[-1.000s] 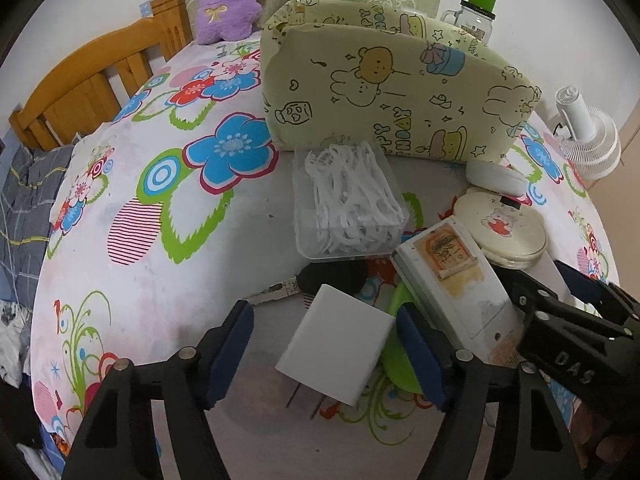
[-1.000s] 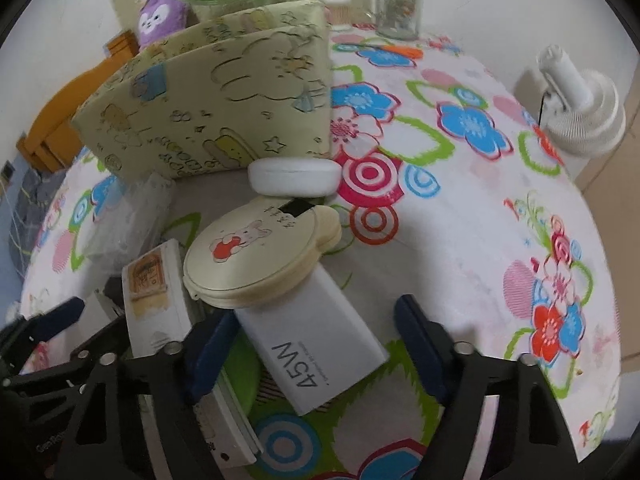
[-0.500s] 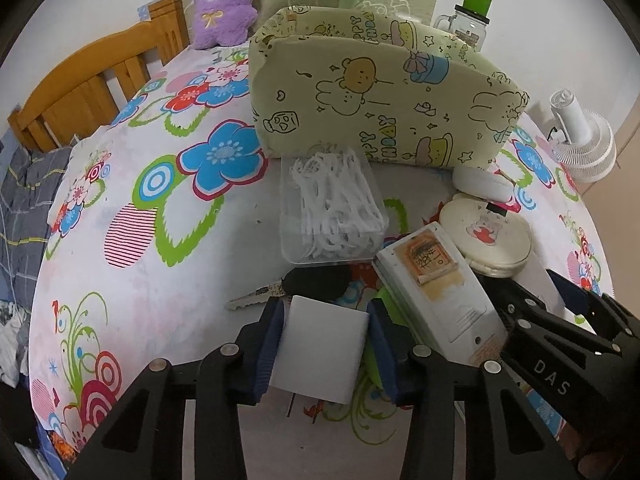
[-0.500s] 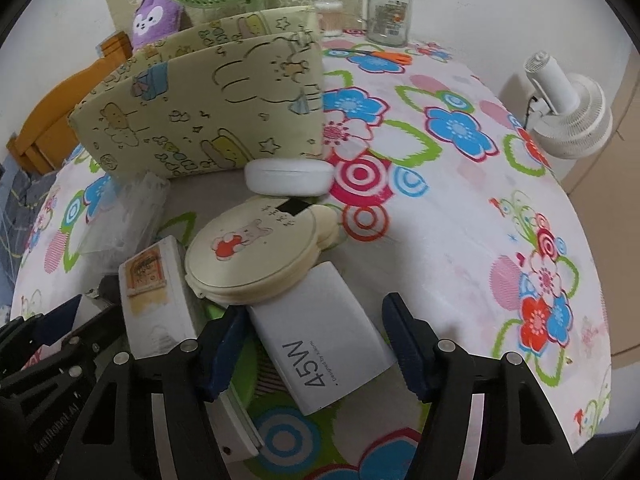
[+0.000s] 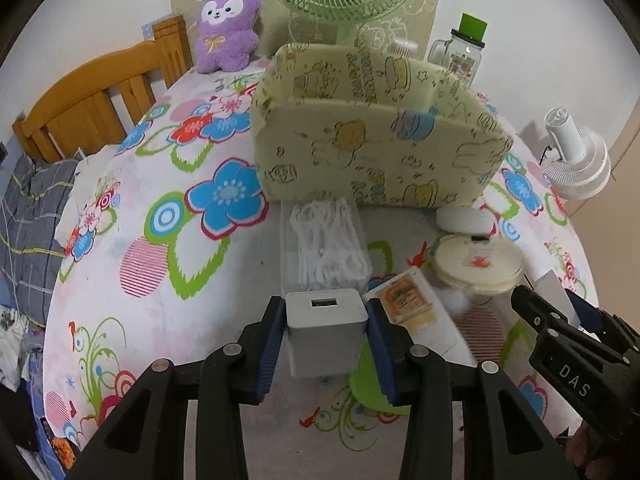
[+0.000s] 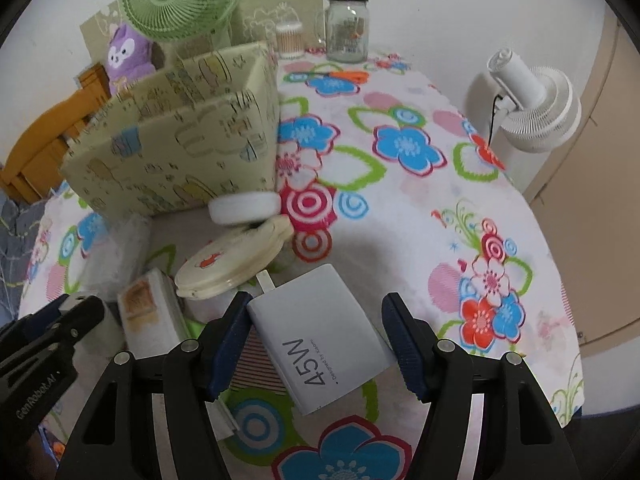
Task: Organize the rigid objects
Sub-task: 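Lift both chargers and carry them toward the fabric basket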
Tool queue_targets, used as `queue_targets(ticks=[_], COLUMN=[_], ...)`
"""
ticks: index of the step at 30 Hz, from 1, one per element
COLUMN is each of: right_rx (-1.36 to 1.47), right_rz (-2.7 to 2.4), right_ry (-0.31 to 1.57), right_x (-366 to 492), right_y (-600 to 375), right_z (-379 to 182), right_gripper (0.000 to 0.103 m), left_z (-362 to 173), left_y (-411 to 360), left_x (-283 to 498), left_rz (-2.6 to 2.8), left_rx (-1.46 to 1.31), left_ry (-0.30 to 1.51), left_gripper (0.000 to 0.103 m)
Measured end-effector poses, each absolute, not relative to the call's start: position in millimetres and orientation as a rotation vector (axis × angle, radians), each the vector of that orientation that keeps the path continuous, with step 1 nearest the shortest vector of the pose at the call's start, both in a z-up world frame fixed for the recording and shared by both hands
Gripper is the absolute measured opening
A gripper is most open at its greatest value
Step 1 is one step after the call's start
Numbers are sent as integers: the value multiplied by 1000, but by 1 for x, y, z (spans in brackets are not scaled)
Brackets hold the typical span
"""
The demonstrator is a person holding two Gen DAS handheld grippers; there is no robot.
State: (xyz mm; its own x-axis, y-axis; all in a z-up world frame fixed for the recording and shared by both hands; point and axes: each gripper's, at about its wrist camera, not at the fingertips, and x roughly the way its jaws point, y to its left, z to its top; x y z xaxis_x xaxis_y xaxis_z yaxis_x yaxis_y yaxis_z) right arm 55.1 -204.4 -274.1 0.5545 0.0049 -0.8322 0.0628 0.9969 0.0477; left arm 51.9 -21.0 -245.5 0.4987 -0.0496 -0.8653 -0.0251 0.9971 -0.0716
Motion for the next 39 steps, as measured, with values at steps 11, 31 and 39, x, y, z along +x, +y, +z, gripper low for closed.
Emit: queue_targets(ticks=[11,31,39], right_rx=[95,94,89], right_rz=[-6,28,39], right_ry=[924,849,825], right_x=[61,71,76], right_y=[-199,-190,-187], right_z=[-238,-165,-142], right_gripper=[69,69,69], left_z=[-210,-137,-114], left_y=[-21,-35,-36], left_x=[56,65,74], left_rz=[-17,-63,-61], left_rx=[-80,-88,-84], left_ry=[989,904,882], left_gripper=[41,41,41])
